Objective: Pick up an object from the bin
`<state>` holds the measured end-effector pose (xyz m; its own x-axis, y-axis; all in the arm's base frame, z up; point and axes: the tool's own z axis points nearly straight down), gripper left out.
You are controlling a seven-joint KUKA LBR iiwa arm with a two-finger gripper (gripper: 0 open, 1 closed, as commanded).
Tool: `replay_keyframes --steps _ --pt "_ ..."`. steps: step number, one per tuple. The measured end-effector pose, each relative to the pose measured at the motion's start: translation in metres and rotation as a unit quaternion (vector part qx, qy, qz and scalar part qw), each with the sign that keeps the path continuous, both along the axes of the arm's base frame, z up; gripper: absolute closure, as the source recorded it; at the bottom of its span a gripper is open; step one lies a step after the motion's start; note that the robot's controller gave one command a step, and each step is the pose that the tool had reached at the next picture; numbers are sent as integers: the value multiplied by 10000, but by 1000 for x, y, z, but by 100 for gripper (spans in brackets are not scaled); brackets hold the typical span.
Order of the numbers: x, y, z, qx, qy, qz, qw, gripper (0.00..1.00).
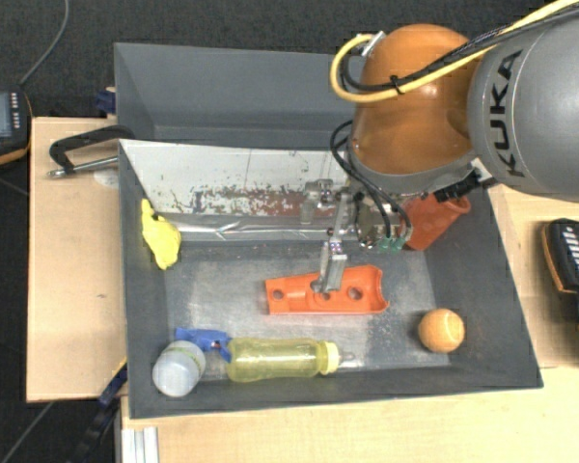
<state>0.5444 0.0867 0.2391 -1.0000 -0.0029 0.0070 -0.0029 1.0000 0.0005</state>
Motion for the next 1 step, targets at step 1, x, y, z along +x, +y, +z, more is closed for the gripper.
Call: replay_keyframes --steps 1 --pt "2 0 5 6 -45 -7 10000 0"
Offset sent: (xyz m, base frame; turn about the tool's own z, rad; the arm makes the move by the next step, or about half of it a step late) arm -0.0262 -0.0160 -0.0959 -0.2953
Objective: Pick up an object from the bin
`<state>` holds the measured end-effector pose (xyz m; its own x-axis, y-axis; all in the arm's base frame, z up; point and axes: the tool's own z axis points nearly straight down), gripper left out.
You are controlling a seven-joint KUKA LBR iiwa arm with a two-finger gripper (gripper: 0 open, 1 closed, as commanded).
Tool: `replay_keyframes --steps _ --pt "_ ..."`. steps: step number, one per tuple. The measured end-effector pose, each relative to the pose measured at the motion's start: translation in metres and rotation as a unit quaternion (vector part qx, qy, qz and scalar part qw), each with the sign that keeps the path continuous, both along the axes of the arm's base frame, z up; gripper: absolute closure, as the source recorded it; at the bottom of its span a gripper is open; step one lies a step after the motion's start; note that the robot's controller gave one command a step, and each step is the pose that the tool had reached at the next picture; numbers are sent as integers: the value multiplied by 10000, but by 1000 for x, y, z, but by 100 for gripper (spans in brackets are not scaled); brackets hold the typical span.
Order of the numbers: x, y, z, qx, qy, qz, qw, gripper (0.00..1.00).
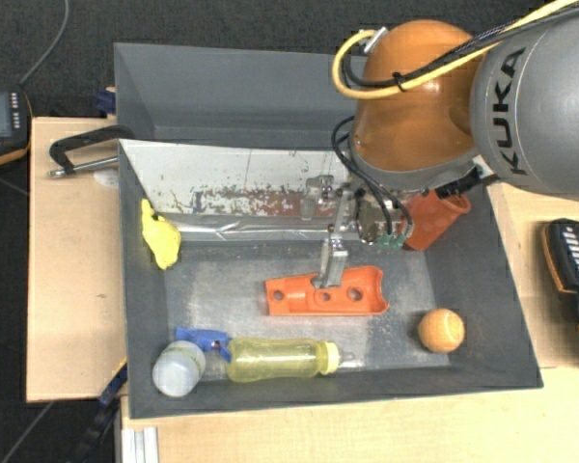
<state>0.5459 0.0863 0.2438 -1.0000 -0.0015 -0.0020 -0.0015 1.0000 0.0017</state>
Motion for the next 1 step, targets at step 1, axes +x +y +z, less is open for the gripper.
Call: replay_keyframes --steps 1 --pt "-6 -4 -26 1 -16 425 9991 0"
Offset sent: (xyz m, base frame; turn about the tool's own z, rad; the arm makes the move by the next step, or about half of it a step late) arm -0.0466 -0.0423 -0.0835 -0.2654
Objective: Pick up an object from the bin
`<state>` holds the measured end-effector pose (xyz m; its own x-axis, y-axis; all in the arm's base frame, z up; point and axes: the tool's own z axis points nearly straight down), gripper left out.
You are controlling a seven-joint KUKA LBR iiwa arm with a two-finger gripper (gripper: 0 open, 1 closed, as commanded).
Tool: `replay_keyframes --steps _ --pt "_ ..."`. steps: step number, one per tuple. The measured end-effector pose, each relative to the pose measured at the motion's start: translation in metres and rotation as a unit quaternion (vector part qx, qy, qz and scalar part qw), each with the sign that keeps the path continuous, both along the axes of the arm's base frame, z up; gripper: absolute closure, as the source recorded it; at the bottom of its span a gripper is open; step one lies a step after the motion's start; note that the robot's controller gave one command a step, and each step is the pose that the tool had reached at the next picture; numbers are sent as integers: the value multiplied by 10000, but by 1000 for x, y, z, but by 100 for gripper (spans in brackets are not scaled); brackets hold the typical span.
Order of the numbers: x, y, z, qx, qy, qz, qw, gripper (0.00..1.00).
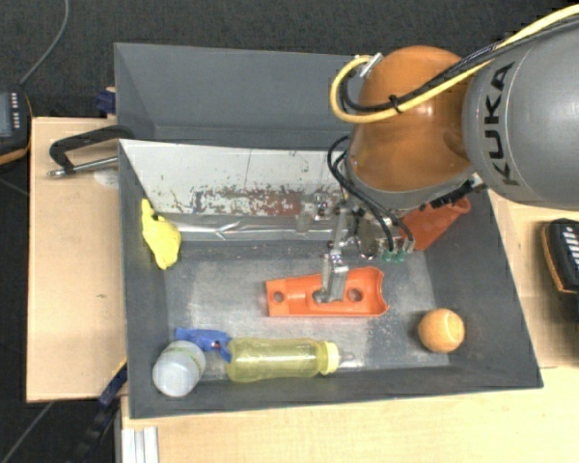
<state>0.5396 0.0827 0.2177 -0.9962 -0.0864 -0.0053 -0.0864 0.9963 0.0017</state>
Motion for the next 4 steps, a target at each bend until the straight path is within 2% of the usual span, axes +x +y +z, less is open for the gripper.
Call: replay_keyframes --steps 1,2,3,4 --pt "-35 -33 -51 -2 2 894 9960 0" --pt "-29 -38 -113 3 -24 311 9995 0" --pt "1 -33 -94 14 -22 -29 10000 100" --pt "1 -33 -94 15 -20 -32 10000 0"
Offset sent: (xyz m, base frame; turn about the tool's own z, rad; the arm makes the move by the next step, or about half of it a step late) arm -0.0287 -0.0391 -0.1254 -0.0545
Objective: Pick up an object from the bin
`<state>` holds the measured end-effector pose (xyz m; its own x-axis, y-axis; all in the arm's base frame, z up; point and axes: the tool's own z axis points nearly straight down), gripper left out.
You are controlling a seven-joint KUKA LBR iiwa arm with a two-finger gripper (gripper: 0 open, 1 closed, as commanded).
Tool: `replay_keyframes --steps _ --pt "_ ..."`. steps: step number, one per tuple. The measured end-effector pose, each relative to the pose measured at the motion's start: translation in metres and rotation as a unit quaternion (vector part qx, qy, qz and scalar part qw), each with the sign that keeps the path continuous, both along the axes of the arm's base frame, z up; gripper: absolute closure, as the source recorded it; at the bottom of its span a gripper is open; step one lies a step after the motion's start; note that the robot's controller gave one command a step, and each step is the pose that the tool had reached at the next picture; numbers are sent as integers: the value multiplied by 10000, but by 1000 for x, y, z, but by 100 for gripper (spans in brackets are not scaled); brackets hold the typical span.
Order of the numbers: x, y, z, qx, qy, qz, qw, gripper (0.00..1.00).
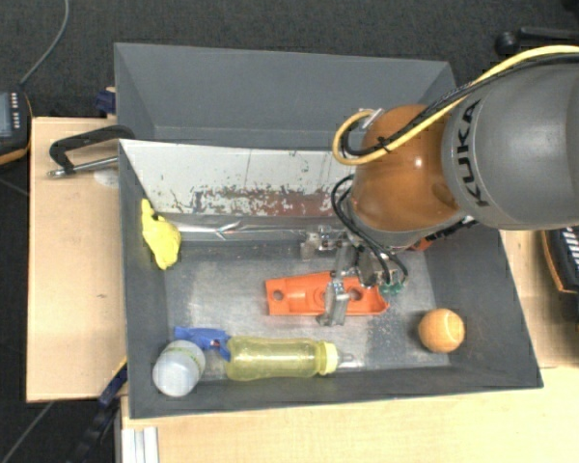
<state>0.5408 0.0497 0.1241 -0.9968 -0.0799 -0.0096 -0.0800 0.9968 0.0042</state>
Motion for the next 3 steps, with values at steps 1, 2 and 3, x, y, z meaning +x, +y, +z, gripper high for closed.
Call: replay_keyframes --steps 1,2,3 --pt "0 0 0 0 0 0 10000 0" --pt "-5 -2 -54 13 0 -433 9991 100" --pt "-5 -2 -54 14 0 -438 9990 100"
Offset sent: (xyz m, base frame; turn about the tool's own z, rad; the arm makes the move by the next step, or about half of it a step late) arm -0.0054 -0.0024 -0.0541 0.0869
